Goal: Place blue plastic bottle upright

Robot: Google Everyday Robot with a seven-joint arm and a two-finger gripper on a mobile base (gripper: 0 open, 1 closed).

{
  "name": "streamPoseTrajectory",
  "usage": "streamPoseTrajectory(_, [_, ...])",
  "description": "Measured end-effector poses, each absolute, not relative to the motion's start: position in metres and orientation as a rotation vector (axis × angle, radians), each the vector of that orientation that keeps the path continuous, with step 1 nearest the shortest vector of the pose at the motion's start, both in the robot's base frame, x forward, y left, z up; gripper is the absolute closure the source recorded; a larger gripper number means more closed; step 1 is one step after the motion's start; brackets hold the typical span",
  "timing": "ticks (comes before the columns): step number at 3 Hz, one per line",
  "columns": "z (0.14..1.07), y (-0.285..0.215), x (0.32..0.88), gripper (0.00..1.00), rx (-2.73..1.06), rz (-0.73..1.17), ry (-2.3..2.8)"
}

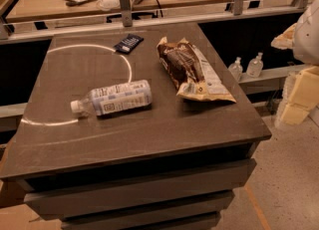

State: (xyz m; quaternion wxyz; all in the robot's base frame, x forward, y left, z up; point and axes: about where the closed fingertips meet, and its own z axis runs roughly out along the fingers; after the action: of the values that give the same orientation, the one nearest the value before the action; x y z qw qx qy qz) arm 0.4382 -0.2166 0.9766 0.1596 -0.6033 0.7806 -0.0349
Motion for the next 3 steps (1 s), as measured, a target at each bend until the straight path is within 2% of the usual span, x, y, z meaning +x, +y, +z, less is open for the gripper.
streamPoseTrajectory(1, [0.977,-0.217,0.438,0.00,-1.724,-0.100,2.231])
streamPoseTrajectory(2, [0.982,-0.194,0.448,0.00,-1.746,-0.073,2.160])
streamPoseTrajectory(3, [0.983,-0.128,0.468,0.00,-1.827,0.024,2.016])
